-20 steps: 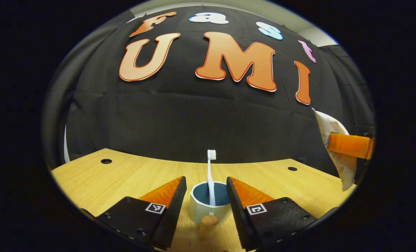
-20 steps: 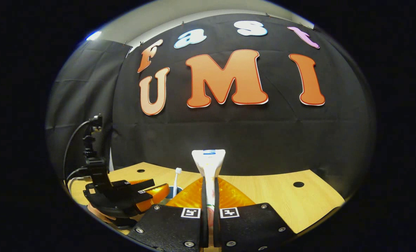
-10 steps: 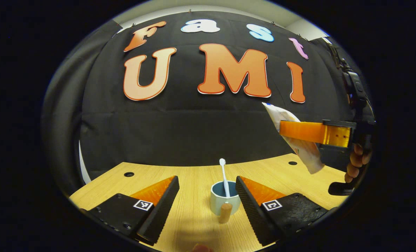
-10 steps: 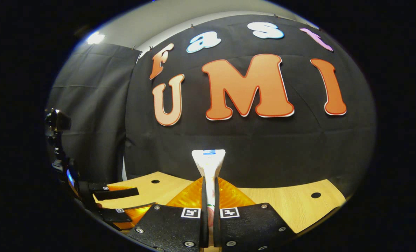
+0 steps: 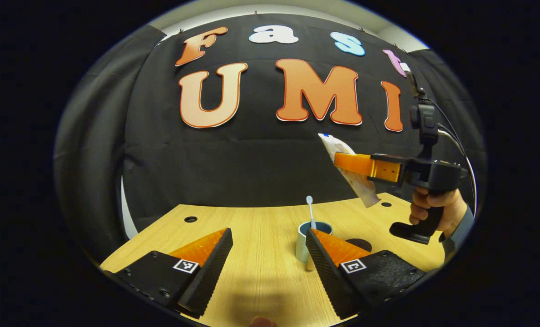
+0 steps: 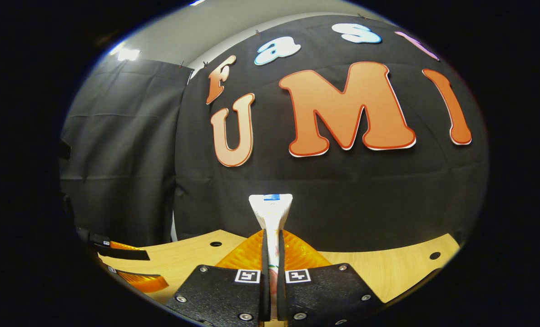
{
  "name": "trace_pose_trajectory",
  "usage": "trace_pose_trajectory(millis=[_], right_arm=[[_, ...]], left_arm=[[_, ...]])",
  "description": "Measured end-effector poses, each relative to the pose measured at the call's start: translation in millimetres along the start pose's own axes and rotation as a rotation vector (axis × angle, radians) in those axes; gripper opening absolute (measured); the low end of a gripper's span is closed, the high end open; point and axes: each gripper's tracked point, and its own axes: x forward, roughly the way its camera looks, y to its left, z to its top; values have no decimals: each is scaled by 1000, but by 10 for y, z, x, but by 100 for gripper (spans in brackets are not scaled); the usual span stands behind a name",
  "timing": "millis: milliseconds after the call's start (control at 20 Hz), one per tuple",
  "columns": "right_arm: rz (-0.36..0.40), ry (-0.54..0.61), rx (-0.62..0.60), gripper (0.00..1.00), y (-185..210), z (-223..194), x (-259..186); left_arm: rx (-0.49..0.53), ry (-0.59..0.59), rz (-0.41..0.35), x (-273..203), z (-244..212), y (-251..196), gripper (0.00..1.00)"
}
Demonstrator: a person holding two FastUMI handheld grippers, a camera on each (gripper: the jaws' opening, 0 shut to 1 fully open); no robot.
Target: Put the toothbrush and toothpaste on the desktop into the cup, then pick up the cup and place it on the coaster on the desktop.
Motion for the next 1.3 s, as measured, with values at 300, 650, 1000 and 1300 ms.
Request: trace_pose_trajectory(millis=[300, 650, 1000, 1300], right_arm=[[54, -9, 53, 6, 96, -264, 338], [126, -10, 99, 6, 202, -580, 612], [123, 77, 64, 7, 196, -979, 708], [118, 146, 24, 13, 153, -1098, 543]], left_arm=[[-6, 40, 20, -93, -114, 217, 97], [-26, 68, 32, -93, -244, 312, 97], [-48, 105, 33, -14, -428, 310, 98], [-55, 131, 21, -18, -529, 277, 98]])
